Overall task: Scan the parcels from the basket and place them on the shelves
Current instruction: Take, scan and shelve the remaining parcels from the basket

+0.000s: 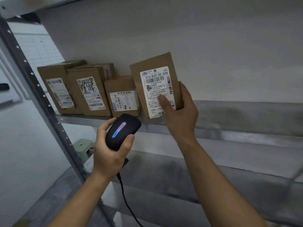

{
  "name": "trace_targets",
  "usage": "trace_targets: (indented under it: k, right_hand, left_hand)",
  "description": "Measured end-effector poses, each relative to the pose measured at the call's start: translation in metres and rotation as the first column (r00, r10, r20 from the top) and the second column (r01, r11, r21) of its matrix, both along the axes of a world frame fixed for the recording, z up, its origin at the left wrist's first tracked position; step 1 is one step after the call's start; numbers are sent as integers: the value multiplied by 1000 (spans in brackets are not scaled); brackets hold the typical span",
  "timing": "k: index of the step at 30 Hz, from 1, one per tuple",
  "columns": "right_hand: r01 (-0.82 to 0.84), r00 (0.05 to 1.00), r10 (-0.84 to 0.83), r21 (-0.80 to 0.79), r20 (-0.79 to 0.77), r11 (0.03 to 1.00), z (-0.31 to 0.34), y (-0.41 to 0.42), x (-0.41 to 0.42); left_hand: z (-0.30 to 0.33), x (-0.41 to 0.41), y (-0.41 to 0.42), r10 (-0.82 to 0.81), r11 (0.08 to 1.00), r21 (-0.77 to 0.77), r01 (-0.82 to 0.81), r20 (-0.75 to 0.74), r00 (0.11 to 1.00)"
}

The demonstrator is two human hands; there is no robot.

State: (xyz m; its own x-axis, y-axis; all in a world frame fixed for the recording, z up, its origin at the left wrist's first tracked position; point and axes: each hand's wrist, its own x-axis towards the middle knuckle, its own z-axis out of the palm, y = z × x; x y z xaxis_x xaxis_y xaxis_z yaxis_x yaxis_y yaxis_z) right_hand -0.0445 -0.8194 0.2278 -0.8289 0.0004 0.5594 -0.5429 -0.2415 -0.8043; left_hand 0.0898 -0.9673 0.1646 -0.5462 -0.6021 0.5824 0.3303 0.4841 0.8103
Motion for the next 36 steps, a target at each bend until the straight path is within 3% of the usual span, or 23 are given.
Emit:
trace_targets:
  k: [5, 11, 15, 20, 24, 31, 36]
  right_hand:
    - [86, 995, -84, -32, 44, 996, -4, -26, 0]
    - [198, 979, -201, 55, 46, 979, -11, -56, -5]
    - [225, 971, -236, 201, 33, 953, -23, -64, -12]
    - [305, 943, -331, 501, -40, 810, -28, -62, -19]
    - [283, 945, -322, 611, -49, 739, -25, -59, -17]
    - [324, 926, -372, 632, -60, 704, -20, -34, -6]
    - [392, 913, -376, 598, -160, 699, -26, -20, 5]
  left_hand:
    - [0, -4, -22, -80, 997, -13, 80, 25, 997]
    - [-5, -5, -41, -147, 989, 2, 147, 32, 989]
    - [-8, -6, -47, -194, 981, 8, 193, 31, 981]
    - [-11, -6, -50, -233, 972, 17, 233, 33, 972]
    - [-17, -8, -52, -248, 968, 38, 246, 29, 968]
    - [-26, -16, -51, -281, 959, 53, 279, 41, 959]
    - [-28, -23, -40, -326, 945, 50, 324, 50, 944]
